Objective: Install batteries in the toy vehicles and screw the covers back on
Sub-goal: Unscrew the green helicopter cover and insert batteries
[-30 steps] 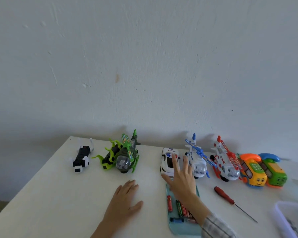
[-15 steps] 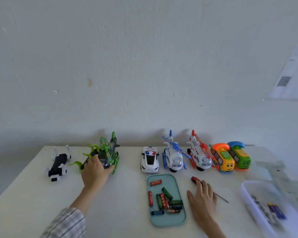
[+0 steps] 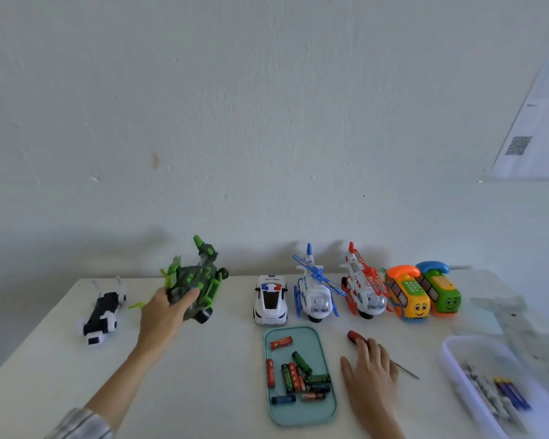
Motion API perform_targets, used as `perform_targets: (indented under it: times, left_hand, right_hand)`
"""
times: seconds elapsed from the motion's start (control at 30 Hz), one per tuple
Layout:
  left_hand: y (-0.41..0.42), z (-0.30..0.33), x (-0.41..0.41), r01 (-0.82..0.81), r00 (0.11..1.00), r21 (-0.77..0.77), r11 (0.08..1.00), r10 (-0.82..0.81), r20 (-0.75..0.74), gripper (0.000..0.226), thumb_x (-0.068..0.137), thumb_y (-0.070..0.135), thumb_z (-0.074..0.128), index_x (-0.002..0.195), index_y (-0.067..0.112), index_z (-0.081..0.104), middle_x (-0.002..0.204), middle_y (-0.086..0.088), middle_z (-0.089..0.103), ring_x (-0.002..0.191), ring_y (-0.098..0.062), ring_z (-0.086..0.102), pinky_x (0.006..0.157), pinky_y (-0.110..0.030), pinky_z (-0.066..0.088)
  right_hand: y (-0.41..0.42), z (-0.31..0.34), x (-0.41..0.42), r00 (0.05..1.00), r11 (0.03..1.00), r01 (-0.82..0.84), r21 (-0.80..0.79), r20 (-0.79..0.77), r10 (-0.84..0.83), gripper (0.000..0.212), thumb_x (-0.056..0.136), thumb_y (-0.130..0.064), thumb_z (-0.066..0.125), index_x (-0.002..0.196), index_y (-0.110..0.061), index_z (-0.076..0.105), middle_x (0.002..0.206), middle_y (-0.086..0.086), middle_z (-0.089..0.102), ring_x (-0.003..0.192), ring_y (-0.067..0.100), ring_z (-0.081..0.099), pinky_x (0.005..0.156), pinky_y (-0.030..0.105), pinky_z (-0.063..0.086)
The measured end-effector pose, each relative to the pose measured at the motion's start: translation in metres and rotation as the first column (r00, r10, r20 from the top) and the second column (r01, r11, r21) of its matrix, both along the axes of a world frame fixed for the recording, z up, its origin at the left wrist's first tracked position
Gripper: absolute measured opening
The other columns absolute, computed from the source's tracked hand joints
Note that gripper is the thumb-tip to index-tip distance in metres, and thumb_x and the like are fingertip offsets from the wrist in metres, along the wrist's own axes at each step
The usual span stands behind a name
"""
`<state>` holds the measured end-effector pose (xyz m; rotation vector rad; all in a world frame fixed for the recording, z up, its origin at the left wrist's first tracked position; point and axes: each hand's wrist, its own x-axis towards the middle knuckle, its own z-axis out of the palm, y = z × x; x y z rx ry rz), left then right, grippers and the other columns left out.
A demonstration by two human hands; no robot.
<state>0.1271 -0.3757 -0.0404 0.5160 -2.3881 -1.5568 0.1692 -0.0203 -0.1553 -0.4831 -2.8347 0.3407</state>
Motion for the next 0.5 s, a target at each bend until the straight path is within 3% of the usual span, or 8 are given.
perform_targets:
  times: [0.07, 0.13, 0.2, 0.33, 0.43, 0.5]
  left_hand:
    - [0.011, 0.019, 0.015, 0.018, 1.000, 0.280, 0.960, -0.018, -0.001, 0.036, 0.079, 0.039, 0.074, 0.089, 0.006, 0.065, 0.089, -0.015, 0.068, 0.078, -0.029, 0.065, 0.068, -0.044, 0.059]
    - [0.021, 0.035, 0.030, 0.023, 0.999, 0.418, 0.908, -0.040, 0.031, 0.030, 0.085, 0.033, 0.069, 0.087, 0.003, 0.067, 0.088, -0.020, 0.068, 0.071, -0.033, 0.063, 0.058, -0.036, 0.058]
    - [0.036, 0.049, 0.045, 0.035, 0.997, 0.469, 0.882, -0.066, 0.048, 0.028, 0.088, 0.033, 0.064, 0.087, 0.005, 0.068, 0.077, -0.018, 0.068, 0.058, -0.032, 0.059, 0.048, -0.029, 0.051]
    - [0.075, 0.061, 0.076, 0.052, 0.984, 0.554, 0.831, -0.139, 0.116, 0.025, 0.090, 0.043, 0.052, 0.088, 0.021, 0.064, 0.072, -0.012, 0.068, 0.044, -0.023, 0.050, 0.053, -0.029, 0.031]
    - [0.094, 0.054, 0.087, 0.001, 0.968, 0.625, 0.780, -0.158, 0.195, 0.037, 0.089, 0.050, 0.047, 0.092, 0.018, 0.065, 0.075, -0.013, 0.069, 0.053, -0.022, 0.048, 0.055, -0.030, 0.028]
    - [0.112, 0.045, 0.088, -0.018, 0.962, 0.669, 0.743, -0.170, 0.215, 0.041, 0.087, 0.053, 0.047, 0.097, 0.017, 0.065, 0.079, -0.012, 0.069, 0.064, -0.021, 0.042, 0.057, -0.031, 0.024]
  right_hand:
    - [0.002, -0.003, 0.000, 1.000, 1.000, -0.011, -0.001, -0.017, 0.011, 0.048, 0.071, -0.034, 0.077, 0.113, -0.014, 0.064, 0.116, 0.008, 0.061, 0.109, 0.030, 0.056, 0.086, 0.047, 0.044]
    - [0.002, -0.004, 0.000, 0.998, 1.000, -0.010, 0.026, -0.057, 0.012, 0.052, 0.061, -0.026, 0.084, 0.108, -0.012, 0.067, 0.102, 0.009, 0.063, 0.094, 0.031, 0.059, 0.077, 0.048, 0.044]
    - [0.001, -0.005, -0.001, 0.994, 0.997, -0.015, 0.071, -0.109, 0.022, 0.051, 0.053, -0.018, 0.088, 0.100, -0.011, 0.069, 0.090, 0.011, 0.060, 0.081, 0.032, 0.058, 0.071, 0.047, 0.040]
    - [0.003, -0.005, 0.003, 0.994, 1.000, -0.023, 0.019, -0.108, 0.025, 0.039, 0.050, -0.019, 0.090, 0.081, -0.018, 0.066, 0.086, 0.010, 0.056, 0.075, 0.030, 0.051, 0.069, 0.043, 0.029]
    - [0.004, -0.003, 0.008, 0.995, 0.994, -0.100, -0.054, -0.001, 0.100, 0.040, 0.047, -0.023, 0.091, 0.072, -0.022, 0.059, 0.077, 0.002, 0.058, 0.072, 0.027, 0.055, 0.075, 0.043, 0.027]
    - [0.015, 0.010, 0.012, 0.979, 0.976, -0.203, -0.078, -0.002, 0.203, 0.038, 0.055, -0.023, 0.088, 0.076, -0.025, 0.057, 0.073, -0.005, 0.059, 0.072, 0.020, 0.059, 0.082, 0.042, 0.028]
